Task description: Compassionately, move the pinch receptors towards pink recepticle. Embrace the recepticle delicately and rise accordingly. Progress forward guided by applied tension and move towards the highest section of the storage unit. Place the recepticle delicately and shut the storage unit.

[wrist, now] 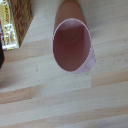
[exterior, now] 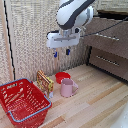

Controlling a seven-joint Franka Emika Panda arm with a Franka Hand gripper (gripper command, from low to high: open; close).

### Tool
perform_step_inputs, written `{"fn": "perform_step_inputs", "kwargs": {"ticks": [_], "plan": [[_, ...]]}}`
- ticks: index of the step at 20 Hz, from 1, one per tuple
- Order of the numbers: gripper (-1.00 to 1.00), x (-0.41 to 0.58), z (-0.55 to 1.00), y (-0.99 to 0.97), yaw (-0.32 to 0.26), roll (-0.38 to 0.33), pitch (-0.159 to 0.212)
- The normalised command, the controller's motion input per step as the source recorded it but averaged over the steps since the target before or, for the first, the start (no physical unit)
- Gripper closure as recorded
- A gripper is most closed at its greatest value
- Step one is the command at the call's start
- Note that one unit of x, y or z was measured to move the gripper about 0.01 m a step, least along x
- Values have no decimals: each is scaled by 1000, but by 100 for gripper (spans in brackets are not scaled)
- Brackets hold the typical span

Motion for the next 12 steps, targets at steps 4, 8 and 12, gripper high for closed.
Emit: {"fn": "perform_step_inputs", "kwargs": {"ticks": [4,8,12], "plan": [[-100,-246,-185,-176,-35,0,0],[-100,-351,-246,-214,-61,0,0],[-100,-328,-229,-235,-31,0,0]]}}
